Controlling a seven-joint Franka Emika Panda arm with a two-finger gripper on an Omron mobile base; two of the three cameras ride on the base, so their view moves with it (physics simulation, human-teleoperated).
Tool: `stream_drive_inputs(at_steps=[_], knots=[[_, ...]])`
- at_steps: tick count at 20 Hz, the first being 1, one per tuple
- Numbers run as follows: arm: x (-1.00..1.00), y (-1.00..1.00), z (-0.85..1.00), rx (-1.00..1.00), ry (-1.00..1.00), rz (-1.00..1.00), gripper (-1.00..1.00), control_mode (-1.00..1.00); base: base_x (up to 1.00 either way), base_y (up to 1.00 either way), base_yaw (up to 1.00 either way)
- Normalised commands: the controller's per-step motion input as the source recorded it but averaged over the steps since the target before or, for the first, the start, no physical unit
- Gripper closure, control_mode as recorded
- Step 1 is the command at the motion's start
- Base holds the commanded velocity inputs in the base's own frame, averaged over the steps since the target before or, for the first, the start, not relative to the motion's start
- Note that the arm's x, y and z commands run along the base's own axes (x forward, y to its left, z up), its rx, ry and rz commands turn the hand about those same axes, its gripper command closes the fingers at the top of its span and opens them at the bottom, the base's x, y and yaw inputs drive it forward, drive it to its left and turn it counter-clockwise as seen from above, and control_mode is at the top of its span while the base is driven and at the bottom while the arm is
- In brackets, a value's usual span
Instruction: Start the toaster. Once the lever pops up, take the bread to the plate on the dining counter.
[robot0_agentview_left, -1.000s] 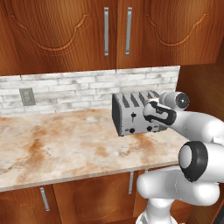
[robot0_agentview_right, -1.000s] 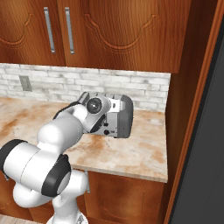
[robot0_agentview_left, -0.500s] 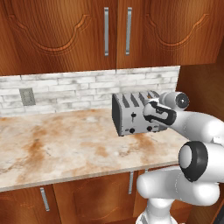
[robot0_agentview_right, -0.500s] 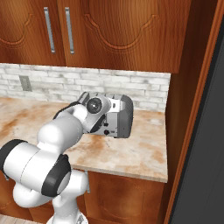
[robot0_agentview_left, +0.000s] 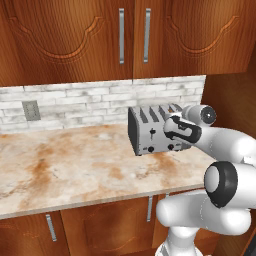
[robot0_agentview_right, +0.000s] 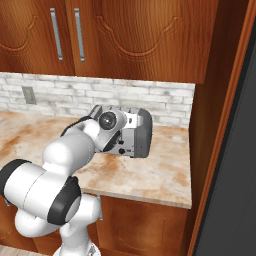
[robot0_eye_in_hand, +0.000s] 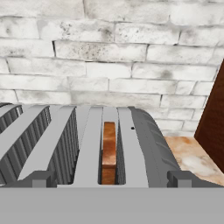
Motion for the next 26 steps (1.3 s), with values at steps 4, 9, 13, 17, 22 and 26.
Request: stream_drive_inputs(at_steps=[4, 9, 13, 17, 22, 26], knots=[[0.00, 0.00, 0.00, 0.00, 0.00, 0.00, -1.00, -1.00, 0.00, 0.00, 0.00], [0.00, 0.00, 0.00, 0.00, 0.00, 0.00, -1.00, -1.00, 0.00, 0.00, 0.00], [0.00, 0.00, 0.00, 0.00, 0.00, 0.00, -1.00, -1.00, 0.00, 0.00, 0.00], [0.00, 0.00, 0.00, 0.00, 0.00, 0.00, -1.00, -1.00, 0.00, 0.00, 0.00], [0.00, 0.00, 0.00, 0.00, 0.00, 0.00, -1.00, -1.00, 0.00, 0.00, 0.00], [0.00, 0.00, 0.00, 0.00, 0.00, 0.00, -1.00, -1.00, 0.00, 0.00, 0.00]])
